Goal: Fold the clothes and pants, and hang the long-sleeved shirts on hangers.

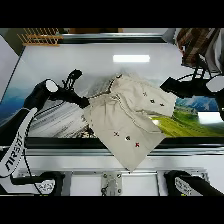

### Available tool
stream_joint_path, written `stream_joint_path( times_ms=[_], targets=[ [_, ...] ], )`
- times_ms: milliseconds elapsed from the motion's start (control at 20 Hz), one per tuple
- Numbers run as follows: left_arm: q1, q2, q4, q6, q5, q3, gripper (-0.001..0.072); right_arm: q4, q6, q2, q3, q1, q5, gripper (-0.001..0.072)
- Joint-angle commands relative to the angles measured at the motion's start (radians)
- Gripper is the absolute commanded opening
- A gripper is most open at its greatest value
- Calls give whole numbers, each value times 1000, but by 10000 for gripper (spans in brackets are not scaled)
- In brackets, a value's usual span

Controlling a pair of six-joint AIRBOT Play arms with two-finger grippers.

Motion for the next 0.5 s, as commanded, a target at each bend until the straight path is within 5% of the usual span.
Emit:
stream_joint_path(
  times_ms=[0,150,350,450],
  targets=[
    [24,-63,-182,153,-3,7,702,1,0,1,-19,31,7,609],
    [12,-110,-182,148,12,7,682,0,-8,1,-25,42,32,609],
    [28,-130,-286,92,40,8,21,-18,-80,4,-27,23,169,609],
    [65,-103,-275,21,31,19,19,-96,-77,31,-69,-13,221,609]
  ],
)
